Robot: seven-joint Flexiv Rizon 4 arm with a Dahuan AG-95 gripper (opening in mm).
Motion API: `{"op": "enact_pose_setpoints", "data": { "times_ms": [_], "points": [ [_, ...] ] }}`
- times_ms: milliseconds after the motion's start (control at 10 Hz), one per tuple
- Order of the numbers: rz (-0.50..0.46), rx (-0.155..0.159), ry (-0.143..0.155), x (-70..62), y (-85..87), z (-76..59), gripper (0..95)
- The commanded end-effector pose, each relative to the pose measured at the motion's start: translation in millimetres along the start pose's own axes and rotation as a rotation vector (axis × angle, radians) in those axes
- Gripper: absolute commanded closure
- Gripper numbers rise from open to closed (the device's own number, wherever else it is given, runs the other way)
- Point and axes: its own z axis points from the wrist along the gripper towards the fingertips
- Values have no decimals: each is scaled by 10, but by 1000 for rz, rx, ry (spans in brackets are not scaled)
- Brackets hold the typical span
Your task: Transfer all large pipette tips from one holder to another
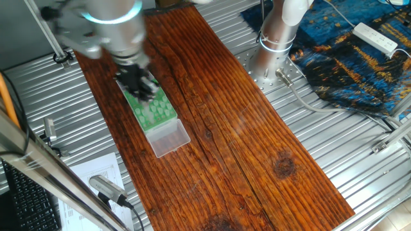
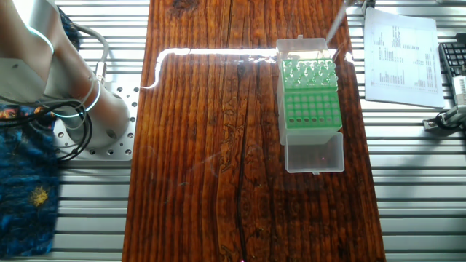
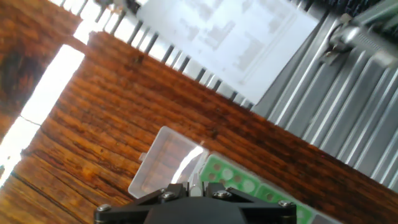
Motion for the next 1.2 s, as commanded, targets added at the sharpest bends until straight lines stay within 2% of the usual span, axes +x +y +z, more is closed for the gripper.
{"op": "enact_pose_setpoints", "data": {
  "times_ms": [100,500,1200],
  "points": [
    [-37,-2,-1,113,-20,68,950],
    [-51,9,6,167,-23,100,950],
    [-66,9,6,294,-8,166,950]
  ]
}}
